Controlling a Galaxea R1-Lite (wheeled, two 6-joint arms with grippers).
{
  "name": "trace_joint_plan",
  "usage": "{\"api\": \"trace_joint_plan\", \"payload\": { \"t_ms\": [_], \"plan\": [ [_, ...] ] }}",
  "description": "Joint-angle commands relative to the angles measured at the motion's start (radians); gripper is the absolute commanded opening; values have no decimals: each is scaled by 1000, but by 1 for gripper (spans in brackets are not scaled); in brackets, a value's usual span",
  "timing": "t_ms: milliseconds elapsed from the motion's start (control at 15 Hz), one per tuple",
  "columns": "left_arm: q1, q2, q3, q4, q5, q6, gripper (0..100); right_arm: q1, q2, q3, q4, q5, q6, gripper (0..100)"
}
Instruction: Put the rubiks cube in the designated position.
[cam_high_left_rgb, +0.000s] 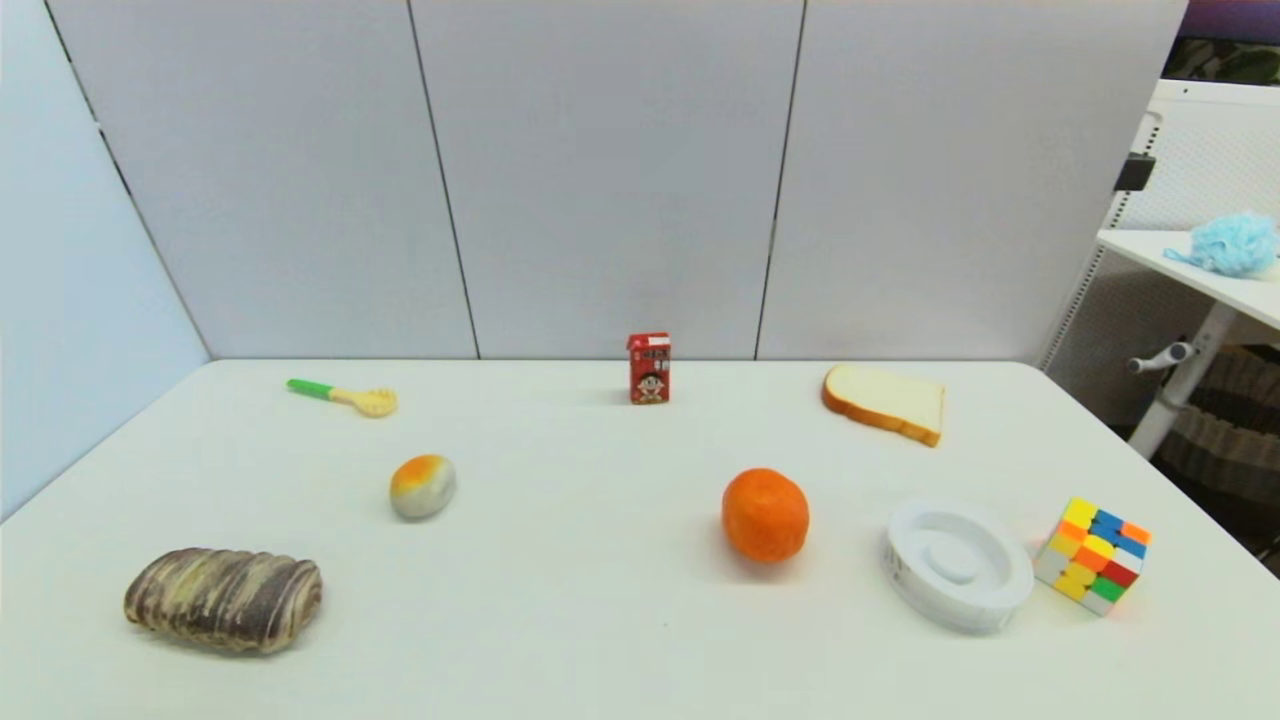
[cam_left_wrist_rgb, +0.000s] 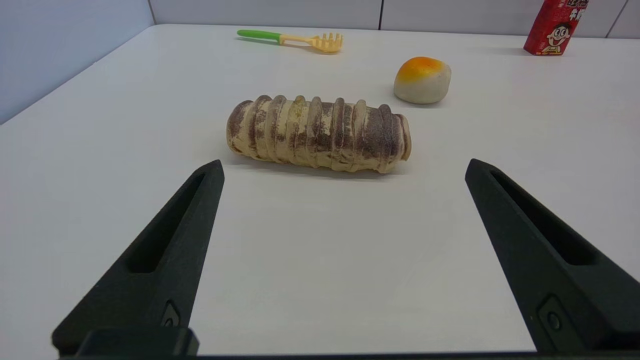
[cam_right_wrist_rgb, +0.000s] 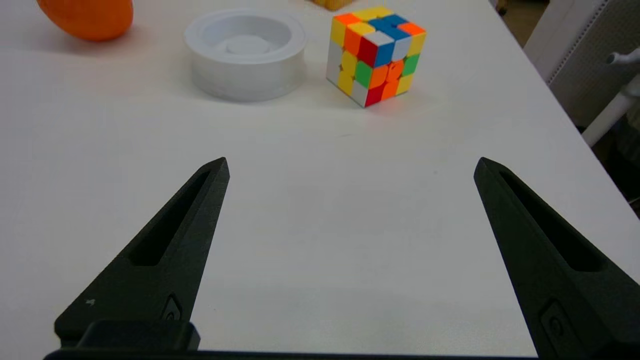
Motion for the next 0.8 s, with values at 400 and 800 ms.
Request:
{"api": "trace_joint_plan", "payload": {
  "t_ms": [400, 800],
  "plan": [
    [0, 2, 0, 2, 0, 0, 100, 0, -28, 0, 7, -15, 66, 100],
    [0, 2, 0, 2, 0, 0, 100, 0, -28, -9, 22, -35, 77, 100]
  ]
}}
